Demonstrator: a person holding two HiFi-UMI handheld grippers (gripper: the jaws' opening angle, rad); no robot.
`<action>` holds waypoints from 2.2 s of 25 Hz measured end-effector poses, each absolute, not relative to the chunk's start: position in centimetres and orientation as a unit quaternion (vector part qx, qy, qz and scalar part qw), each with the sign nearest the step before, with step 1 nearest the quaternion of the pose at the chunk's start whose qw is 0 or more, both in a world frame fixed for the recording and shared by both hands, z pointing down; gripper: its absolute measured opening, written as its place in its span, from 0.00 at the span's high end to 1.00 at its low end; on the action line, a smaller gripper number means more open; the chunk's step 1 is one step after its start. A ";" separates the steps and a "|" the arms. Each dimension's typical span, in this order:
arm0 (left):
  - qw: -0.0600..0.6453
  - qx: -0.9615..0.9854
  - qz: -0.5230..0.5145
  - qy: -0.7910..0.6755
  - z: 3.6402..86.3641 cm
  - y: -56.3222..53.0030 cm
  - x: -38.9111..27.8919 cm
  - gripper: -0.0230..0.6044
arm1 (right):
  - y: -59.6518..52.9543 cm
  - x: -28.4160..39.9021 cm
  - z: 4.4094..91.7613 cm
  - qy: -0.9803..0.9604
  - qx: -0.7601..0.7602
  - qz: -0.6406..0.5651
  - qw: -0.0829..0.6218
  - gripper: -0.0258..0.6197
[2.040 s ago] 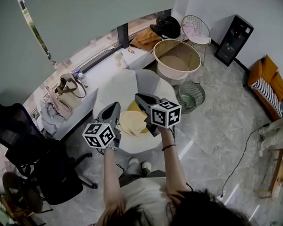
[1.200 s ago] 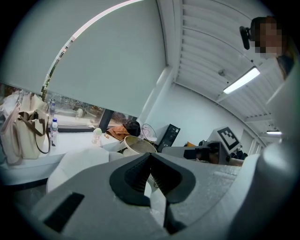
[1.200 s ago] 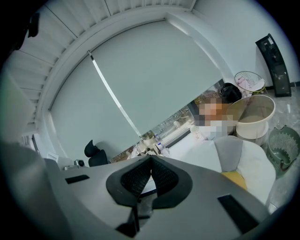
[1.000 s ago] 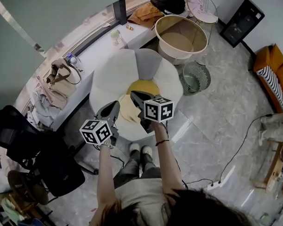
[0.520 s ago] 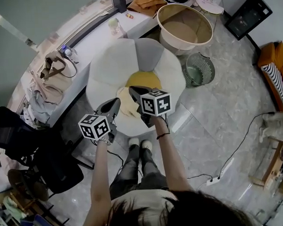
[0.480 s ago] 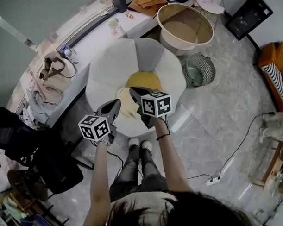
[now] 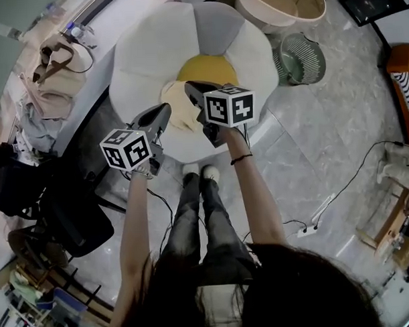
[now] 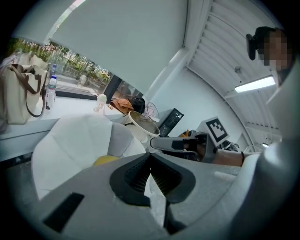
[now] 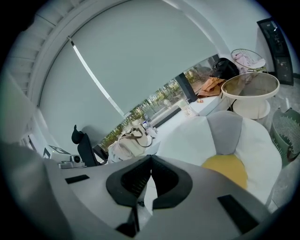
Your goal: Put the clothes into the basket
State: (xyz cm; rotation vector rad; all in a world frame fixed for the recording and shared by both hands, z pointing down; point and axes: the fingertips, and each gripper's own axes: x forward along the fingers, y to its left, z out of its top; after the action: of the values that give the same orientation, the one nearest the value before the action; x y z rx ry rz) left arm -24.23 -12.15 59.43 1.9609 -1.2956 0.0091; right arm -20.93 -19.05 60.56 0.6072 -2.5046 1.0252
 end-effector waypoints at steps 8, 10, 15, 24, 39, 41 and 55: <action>0.407 0.766 0.014 -0.497 64.2 -12.7 -24.9 0.95 | -18.6 -22.0 66.5 -0.873 0.203 0.394 0.202 0.95; 0.412 0.765 0.016 -0.494 65.5 -13.0 -25.3 0.95 | -18.5 -22.3 68.0 -0.871 0.197 0.397 0.213 0.95; 0.426 0.764 0.025 -0.484 69.3 -13.2 -25.5 0.95 | -18.0 -22.3 72.4 -0.864 0.185 0.401 0.240 0.95; 0.456 0.756 0.025 -0.469 75.5 -13.7 -25.4 0.95 | -18.2 -22.7 78.4 -0.855 0.175 0.415 0.258 0.95; 0.467 0.758 0.060 -0.452 81.1 -13.5 -25.5 0.95 | -18.2 -22.9 84.7 -0.842 0.191 0.433 0.259 0.94; 0.468 0.762 0.076 -0.442 82.2 -13.3 -25.4 0.95 | -18.1 -22.9 86.1 -0.839 0.191 0.436 0.265 0.94; 0.486 0.748 0.068 -0.447 87.9 -13.4 -26.3 0.95 | -18.6 -22.6 94.2 -0.801 0.224 0.473 0.292 0.64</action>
State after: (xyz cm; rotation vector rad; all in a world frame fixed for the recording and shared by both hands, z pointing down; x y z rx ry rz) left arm -26.30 -13.40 87.88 1.8204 -1.0872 0.1657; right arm -22.56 -18.56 94.23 0.5962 -2.1349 1.2600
